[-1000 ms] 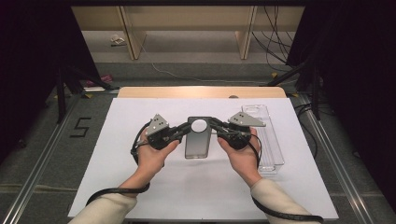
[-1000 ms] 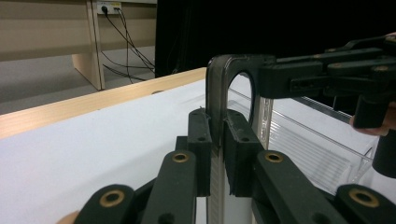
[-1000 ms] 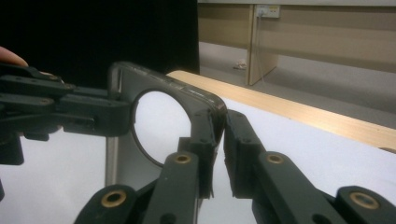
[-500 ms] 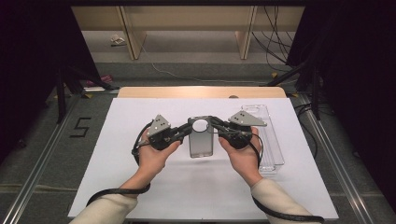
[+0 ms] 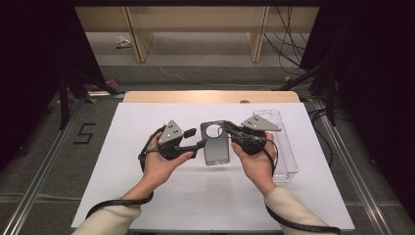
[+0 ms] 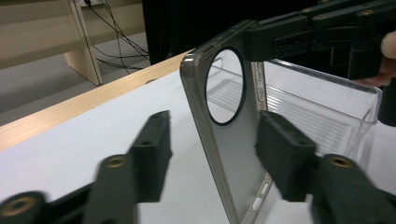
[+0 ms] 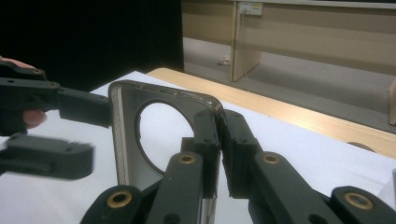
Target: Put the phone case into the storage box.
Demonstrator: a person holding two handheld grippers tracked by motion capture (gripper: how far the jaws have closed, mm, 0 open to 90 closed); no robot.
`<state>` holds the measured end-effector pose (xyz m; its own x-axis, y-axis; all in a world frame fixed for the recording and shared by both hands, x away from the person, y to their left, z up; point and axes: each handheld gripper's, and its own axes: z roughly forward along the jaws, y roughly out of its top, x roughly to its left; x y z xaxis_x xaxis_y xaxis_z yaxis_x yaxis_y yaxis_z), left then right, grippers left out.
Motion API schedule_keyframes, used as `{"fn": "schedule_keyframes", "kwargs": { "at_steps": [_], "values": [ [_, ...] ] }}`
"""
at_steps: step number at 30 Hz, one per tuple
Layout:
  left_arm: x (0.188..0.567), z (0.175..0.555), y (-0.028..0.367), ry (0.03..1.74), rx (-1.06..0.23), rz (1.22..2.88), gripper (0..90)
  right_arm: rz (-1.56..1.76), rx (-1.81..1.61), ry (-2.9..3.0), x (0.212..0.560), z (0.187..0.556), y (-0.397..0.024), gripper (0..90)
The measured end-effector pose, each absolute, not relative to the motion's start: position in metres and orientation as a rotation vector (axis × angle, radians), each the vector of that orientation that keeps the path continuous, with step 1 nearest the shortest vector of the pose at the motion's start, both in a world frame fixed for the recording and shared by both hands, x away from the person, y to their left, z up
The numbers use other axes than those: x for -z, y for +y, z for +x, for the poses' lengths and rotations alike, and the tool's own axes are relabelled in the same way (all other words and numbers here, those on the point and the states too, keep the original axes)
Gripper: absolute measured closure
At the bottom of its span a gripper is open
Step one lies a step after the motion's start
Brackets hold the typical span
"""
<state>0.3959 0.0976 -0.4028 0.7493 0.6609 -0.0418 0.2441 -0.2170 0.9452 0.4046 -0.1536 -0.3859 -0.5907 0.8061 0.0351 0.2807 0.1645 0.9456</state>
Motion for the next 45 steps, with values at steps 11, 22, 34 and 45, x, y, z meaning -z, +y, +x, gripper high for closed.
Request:
{"fn": "schedule_keyframes", "kwargs": {
  "at_steps": [11,22,34,45],
  "values": [
    [0.401,0.392,0.106,0.620,-0.440,1.886,0.2,1.058,-1.423,1.941,0.383,0.406,-0.160,85.3],
    [0.403,0.385,0.124,0.607,-0.427,1.847,0.0,1.065,-1.420,1.928,0.381,0.407,-0.163,85.3],
    [0.405,0.374,0.145,0.607,-0.437,1.821,0.0,1.072,-1.417,1.923,0.378,0.407,-0.166,85.3],
    [0.410,0.366,0.161,0.634,-0.434,1.813,0.0,1.082,-1.419,1.904,0.374,0.408,-0.170,85.2]
  ]
}}
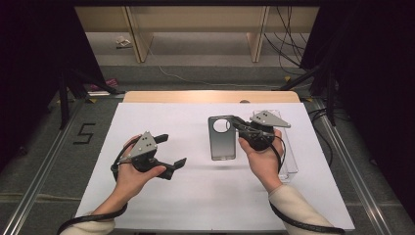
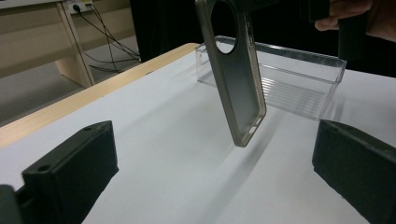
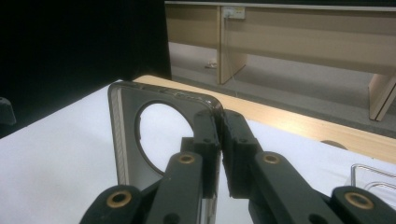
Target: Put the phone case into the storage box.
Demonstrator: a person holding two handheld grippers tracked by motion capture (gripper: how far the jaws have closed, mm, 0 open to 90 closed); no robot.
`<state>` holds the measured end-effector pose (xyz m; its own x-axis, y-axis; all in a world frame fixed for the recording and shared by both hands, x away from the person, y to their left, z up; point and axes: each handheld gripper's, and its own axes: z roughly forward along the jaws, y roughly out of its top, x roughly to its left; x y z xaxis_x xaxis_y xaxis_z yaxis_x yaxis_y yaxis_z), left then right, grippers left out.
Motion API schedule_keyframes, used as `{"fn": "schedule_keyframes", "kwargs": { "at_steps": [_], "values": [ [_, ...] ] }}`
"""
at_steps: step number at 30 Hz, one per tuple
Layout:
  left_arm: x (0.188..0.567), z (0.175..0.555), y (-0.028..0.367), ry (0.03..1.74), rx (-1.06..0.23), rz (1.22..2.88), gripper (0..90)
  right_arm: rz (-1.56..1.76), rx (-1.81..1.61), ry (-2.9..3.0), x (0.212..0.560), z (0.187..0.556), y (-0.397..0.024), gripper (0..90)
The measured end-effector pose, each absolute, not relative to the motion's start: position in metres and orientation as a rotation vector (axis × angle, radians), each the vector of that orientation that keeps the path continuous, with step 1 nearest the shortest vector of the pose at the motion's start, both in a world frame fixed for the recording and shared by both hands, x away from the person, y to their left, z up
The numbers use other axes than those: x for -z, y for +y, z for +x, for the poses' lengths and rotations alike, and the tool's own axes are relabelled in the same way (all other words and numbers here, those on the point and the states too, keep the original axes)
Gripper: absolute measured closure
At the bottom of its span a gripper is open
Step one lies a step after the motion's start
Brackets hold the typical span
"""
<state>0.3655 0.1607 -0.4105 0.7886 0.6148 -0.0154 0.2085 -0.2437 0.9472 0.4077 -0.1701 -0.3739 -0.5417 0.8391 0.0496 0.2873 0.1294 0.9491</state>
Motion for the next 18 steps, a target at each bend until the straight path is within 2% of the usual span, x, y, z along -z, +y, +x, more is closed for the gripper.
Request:
{"fn": "schedule_keyframes", "kwargs": {
  "at_steps": [18],
  "values": [
    [0.415,0.359,0.181,0.645,-0.452,1.810,0.0,1.094,-1.423,1.886,0.370,0.409,-0.176,85.2]
  ]
}}
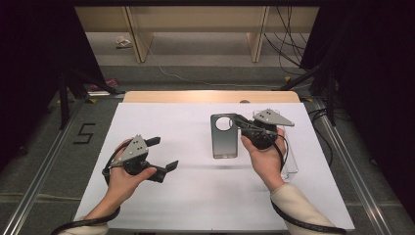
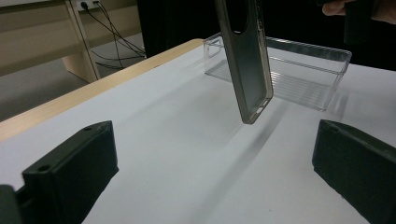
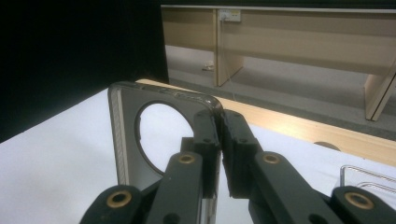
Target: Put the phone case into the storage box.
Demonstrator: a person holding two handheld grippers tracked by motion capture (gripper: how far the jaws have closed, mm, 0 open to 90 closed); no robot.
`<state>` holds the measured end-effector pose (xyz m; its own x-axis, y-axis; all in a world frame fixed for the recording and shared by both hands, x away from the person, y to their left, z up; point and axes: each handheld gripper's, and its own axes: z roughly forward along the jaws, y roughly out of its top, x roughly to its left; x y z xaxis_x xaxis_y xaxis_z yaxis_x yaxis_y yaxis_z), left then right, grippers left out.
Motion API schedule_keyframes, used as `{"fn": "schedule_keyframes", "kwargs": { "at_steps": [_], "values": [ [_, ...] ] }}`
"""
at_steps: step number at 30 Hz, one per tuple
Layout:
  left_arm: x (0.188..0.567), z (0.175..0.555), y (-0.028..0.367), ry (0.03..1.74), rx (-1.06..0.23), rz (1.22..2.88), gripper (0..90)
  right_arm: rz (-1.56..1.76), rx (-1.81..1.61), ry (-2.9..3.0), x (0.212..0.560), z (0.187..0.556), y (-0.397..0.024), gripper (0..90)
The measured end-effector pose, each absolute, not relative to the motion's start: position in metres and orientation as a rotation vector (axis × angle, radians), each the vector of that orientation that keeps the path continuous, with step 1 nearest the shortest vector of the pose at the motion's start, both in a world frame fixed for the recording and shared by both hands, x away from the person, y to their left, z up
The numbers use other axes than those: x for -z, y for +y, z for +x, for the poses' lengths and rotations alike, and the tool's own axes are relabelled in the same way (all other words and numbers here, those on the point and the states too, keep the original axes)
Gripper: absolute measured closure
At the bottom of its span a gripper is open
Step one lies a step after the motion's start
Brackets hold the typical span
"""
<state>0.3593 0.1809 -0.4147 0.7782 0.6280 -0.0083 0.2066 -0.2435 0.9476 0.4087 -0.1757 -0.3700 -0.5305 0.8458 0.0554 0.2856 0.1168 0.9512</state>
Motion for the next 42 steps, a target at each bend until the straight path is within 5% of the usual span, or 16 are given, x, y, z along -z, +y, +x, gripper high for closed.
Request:
{"fn": "schedule_keyframes", "kwargs": {
  "at_steps": [42],
  "values": [
    [0.424,0.353,0.200,0.621,-0.418,1.847,0.0,1.128,-1.452,1.814,0.355,0.411,-0.193,85.2]
  ]
}}
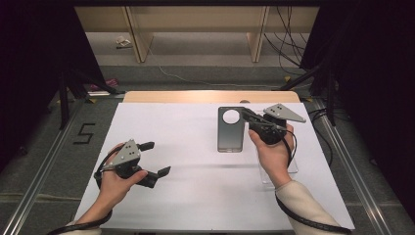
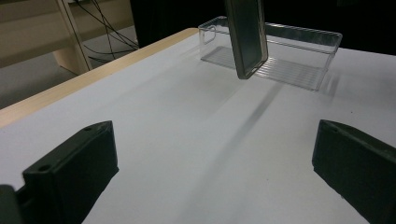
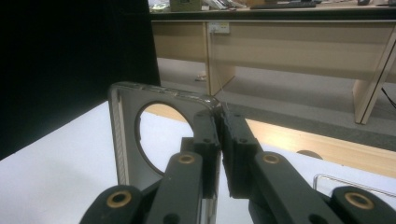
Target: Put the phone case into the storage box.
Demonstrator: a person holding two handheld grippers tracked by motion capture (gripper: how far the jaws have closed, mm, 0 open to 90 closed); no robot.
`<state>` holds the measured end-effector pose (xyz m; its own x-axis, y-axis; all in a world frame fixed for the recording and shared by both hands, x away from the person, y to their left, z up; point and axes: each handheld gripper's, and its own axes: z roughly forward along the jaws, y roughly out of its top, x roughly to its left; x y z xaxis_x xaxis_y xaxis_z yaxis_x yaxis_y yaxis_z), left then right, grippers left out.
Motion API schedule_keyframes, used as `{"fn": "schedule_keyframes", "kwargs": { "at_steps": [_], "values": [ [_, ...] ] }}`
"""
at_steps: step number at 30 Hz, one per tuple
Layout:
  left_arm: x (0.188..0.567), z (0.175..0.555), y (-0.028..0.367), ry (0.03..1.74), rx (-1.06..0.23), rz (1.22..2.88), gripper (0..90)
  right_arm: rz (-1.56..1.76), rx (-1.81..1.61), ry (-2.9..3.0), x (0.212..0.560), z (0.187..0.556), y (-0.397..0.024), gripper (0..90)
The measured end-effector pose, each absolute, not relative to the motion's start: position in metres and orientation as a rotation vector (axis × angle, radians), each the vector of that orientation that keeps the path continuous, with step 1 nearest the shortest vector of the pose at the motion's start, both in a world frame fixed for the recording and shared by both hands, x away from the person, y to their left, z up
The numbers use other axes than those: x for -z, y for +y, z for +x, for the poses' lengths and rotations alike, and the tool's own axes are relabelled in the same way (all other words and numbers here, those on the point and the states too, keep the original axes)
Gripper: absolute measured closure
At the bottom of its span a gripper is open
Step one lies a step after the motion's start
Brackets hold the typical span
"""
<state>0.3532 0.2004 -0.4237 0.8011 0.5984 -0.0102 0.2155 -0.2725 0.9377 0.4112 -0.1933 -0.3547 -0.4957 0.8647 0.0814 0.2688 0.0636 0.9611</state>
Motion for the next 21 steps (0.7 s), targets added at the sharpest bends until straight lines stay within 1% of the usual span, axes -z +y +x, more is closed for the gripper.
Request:
{"fn": "schedule_keyframes", "kwargs": {
  "at_steps": [21],
  "values": [
    [0.426,0.355,0.201,0.629,-0.416,1.852,0.0,1.143,-1.461,1.776,0.349,0.413,-0.205,85.2]
  ]
}}
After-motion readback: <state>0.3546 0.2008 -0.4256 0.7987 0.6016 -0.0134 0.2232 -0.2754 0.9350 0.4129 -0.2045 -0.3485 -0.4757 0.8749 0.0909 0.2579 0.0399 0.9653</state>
